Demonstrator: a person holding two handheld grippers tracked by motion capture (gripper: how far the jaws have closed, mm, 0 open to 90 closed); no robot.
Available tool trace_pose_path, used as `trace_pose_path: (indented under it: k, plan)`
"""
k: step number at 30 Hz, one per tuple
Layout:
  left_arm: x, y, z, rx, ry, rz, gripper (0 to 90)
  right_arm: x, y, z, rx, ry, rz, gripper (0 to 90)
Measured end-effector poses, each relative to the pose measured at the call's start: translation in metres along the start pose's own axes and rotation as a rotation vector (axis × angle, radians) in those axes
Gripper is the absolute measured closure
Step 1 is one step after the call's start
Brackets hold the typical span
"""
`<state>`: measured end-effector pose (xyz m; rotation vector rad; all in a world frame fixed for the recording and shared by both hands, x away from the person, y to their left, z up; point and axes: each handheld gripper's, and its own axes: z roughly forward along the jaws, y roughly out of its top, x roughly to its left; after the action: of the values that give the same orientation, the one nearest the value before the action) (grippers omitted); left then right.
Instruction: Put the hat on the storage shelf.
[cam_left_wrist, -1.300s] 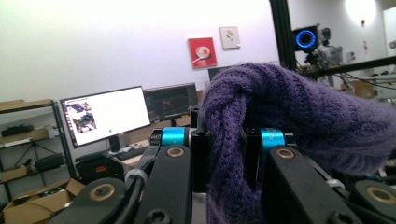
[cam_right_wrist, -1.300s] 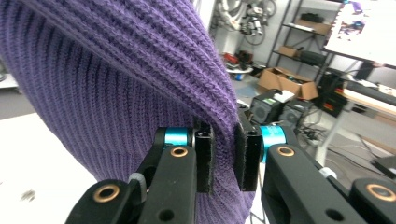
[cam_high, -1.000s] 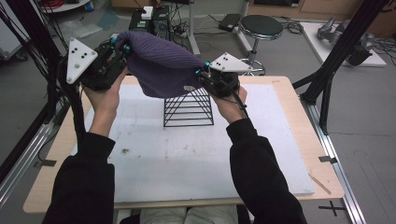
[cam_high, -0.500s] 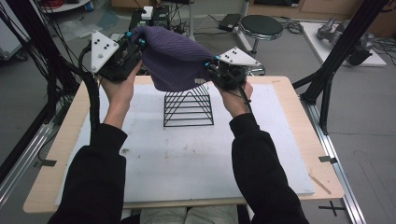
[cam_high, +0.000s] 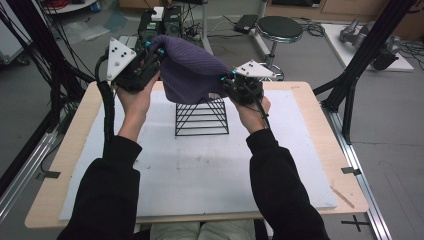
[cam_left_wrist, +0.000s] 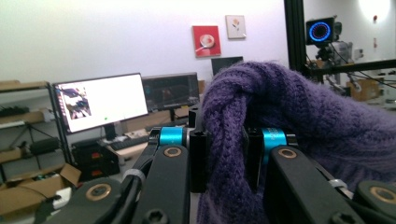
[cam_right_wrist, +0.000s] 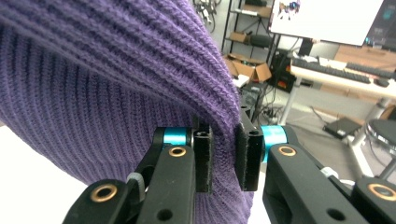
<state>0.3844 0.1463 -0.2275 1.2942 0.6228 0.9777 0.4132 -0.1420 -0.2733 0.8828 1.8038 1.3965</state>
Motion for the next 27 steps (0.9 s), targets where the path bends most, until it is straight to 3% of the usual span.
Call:
trace_pose_path:
  k: [3,8,20,27]
  plan:
    - [-0.003,-0.008,-0.001,0.030,-0.002,-0.016,78.7,-0.001,-0.011,-0.003,0.016,0.001,0.027,80.2]
    - [-0.006,-0.020,0.001,0.064,-0.003,-0.047,78.9,-0.002,-0.022,-0.006,0.046,0.003,0.026,80.2]
    - [-0.015,-0.031,0.005,0.136,-0.019,0.016,79.0,-0.001,-0.051,-0.001,0.095,0.008,0.048,79.7]
    - [-0.020,-0.039,0.006,0.153,-0.027,0.015,79.0,-0.001,-0.062,0.002,0.119,-0.006,0.067,79.7]
